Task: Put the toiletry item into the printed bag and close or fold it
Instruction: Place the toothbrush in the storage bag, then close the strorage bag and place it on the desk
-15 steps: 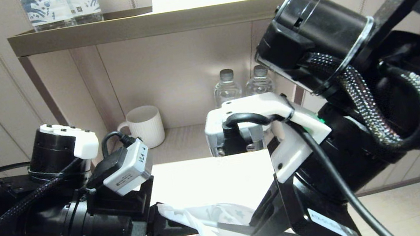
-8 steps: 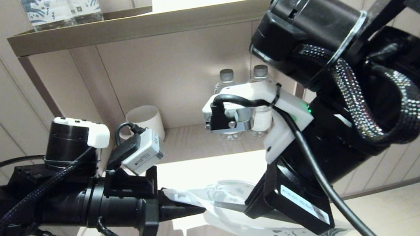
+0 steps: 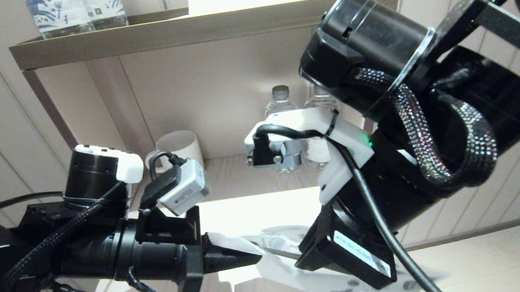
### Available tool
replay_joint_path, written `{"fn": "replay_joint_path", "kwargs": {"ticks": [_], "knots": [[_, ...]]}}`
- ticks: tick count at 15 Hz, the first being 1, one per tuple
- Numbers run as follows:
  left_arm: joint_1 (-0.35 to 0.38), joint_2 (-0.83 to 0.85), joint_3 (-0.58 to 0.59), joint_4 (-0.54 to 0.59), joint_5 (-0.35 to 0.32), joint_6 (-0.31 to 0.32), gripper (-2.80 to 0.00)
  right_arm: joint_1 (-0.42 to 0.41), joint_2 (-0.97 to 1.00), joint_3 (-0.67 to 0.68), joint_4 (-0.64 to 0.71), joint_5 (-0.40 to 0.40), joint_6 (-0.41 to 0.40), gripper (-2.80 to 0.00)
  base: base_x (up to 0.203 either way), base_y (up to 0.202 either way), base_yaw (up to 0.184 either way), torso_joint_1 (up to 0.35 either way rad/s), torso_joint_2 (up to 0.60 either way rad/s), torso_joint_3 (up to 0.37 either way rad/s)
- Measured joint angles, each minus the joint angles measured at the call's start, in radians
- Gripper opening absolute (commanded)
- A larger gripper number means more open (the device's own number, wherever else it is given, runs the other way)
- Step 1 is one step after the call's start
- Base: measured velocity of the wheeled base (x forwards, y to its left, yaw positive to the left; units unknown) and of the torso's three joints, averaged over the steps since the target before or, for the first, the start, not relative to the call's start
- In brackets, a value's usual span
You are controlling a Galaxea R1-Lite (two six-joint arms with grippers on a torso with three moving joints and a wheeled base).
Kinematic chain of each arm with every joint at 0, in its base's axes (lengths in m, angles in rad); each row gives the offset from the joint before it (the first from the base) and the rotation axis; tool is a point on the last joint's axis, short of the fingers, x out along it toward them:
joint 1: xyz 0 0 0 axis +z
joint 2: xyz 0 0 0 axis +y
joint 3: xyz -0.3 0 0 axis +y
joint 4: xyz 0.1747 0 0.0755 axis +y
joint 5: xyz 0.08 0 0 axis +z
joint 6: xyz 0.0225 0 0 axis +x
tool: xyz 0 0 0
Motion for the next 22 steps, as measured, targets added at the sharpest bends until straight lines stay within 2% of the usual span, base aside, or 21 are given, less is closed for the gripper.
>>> {"fn": "replay_joint_path", "kwargs": {"ticks": [14,17,19,22], "knots": [[0.002,0.011,0.002,0.0,0.0,0.001,-2.8,0.0,-0.106,0.028,0.014,-0.027,-0.003,-2.8,0.0,0.0,0.0,0.0,0.0,0.0],[0.002,0.005,0.002,0.0,-0.001,-0.002,-2.8,0.0,-0.126,0.04,0.014,-0.063,-0.002,-2.8,0.0,0.0,0.0,0.0,0.0,0.0],[0.002,0.003,0.001,0.001,0.001,-0.015,-2.8,0.001,-0.14,0.05,0.008,-0.076,0.001,-2.8,0.0,0.0,0.0,0.0,0.0,0.0],[0.002,0.004,-0.021,0.017,0.006,-0.07,-2.8,0.009,-0.14,0.037,-0.03,-0.079,0.004,-2.8,0.0,0.0,0.0,0.0,0.0,0.0]]}}
